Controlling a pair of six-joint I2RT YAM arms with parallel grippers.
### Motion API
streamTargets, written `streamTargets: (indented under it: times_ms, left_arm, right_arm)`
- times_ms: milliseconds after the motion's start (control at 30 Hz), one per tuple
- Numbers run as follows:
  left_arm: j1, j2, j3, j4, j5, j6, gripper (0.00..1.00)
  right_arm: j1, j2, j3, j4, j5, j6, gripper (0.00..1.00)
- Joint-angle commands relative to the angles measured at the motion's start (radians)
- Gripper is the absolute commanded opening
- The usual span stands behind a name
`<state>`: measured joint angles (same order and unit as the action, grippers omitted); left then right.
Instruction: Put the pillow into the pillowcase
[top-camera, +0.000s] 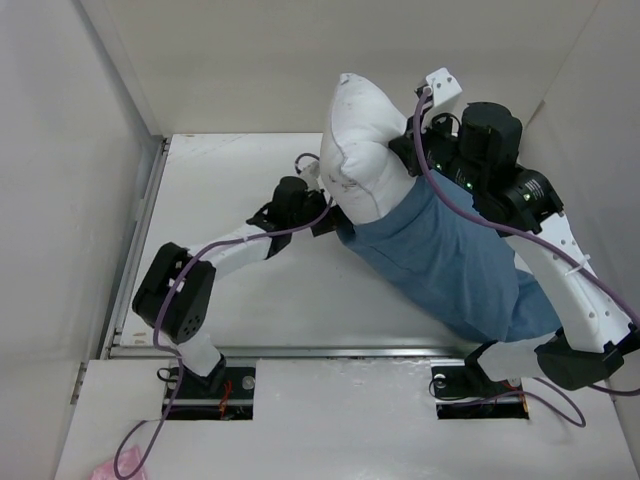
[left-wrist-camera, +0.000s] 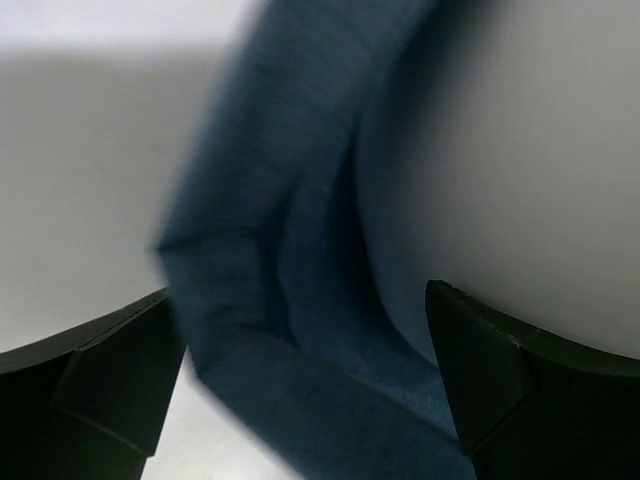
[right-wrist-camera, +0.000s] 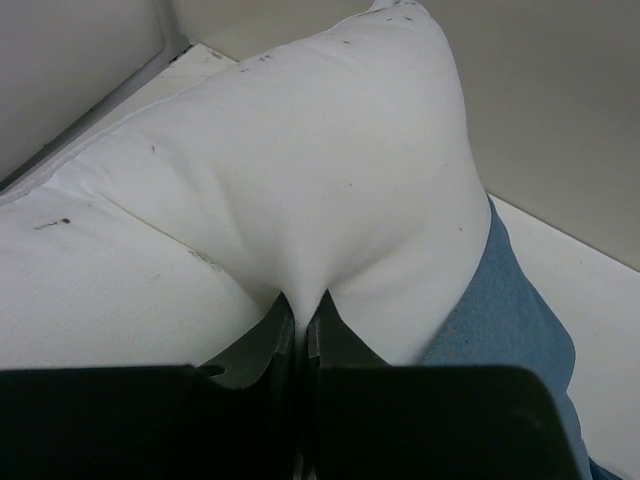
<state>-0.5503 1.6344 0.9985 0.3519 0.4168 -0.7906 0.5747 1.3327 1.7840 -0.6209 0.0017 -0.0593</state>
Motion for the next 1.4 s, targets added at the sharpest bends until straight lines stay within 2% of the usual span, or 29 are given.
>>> streamTargets:
  times_ms: [0, 133, 167, 200, 233, 267, 300, 333, 433, 533, 667, 800, 833, 900, 933, 1000, 1100, 1200, 1300, 1367]
  left_arm:
    - [-0.060, 0.072, 0.023, 0.094, 0.080, 0.001, 0.99]
    - [-0.106, 0.158, 0.066, 0.128, 0.109, 0.001, 0.99]
    - [-0.106, 0.171, 0.066, 0.128, 0.120, 0.001, 0.96]
    - [-0.115, 0.180, 0.075, 0.143, 0.120, 0.001, 0.86]
    - [-0.115, 0.180, 0.087, 0.144, 0.129, 0.001, 0.68]
    - [-0.115, 0.180, 0.088, 0.144, 0.129, 0.010, 0.22]
    - [-0.115, 0.180, 0.097, 0.128, 0.107, 0.027, 0.05]
    - [-0.115, 0.153, 0.097, 0.110, 0.081, 0.040, 0.00]
    - [-0.076, 0.079, 0.111, 0.035, -0.053, 0.095, 0.00]
    - [-0.005, -0.034, 0.137, -0.045, -0.182, 0.135, 0.00]
    - [0.035, -0.160, 0.170, -0.192, -0.366, 0.217, 0.00]
    - [0.044, -0.240, 0.155, -0.238, -0.411, 0.238, 0.00]
    - [0.044, -0.240, 0.146, -0.254, -0.400, 0.238, 0.00]
    - [0.044, -0.240, 0.146, -0.266, -0.366, 0.238, 0.00]
    - [0.044, -0.228, 0.137, -0.266, -0.366, 0.249, 0.00]
    - [0.044, -0.206, 0.137, -0.266, -0.366, 0.249, 0.00]
    - [0.044, -0.197, 0.126, -0.289, -0.413, 0.249, 0.00]
    - [0.044, -0.206, 0.102, -0.289, -0.434, 0.249, 0.00]
    - [0.044, -0.237, 0.083, -0.289, -0.434, 0.258, 0.00]
    - [0.044, -0.252, 0.074, -0.278, -0.424, 0.258, 0.00]
  right_arm:
    - [-0.010, -0.038, 0.029, 0.138, -0.028, -0.007, 0.00]
    - [-0.010, -0.047, 0.038, 0.138, -0.038, -0.007, 0.00]
    - [-0.010, -0.047, 0.038, 0.138, -0.039, 0.002, 0.00]
    - [-0.010, -0.047, 0.038, 0.138, -0.049, 0.003, 0.00]
    - [-0.010, -0.058, 0.038, 0.138, -0.064, 0.003, 0.00]
    - [-0.010, -0.058, 0.029, 0.138, -0.065, 0.003, 0.00]
    - [-0.010, -0.058, 0.029, 0.127, -0.078, 0.003, 0.00]
    - [-0.010, -0.058, 0.009, 0.118, -0.091, 0.003, 0.00]
    - [0.013, -0.078, -0.049, 0.118, -0.054, 0.003, 0.00]
    - [0.022, -0.104, -0.141, 0.168, -0.120, 0.003, 0.00]
    - [0.042, -0.095, -0.175, 0.061, -0.044, -0.010, 0.00]
    - [0.063, -0.084, -0.283, 0.041, 0.000, -0.001, 0.00]
    - [0.063, -0.061, -0.284, 0.041, -0.011, 0.010, 0.03]
    - [0.097, -0.040, -0.284, 0.041, -0.078, 0.019, 0.30]
    - [0.097, -0.030, -0.247, 0.027, -0.101, 0.019, 0.40]
    - [0.111, -0.030, -0.181, 0.017, -0.141, 0.019, 0.92]
    - [0.111, -0.072, -0.132, 0.041, -0.123, 0.029, 0.97]
    - [0.111, -0.161, -0.121, 0.113, 0.004, 0.074, 0.99]
    - [0.111, -0.188, -0.103, 0.115, 0.251, 0.113, 0.99]
    - [0.111, -0.176, -0.092, 0.057, 0.431, 0.159, 0.99]
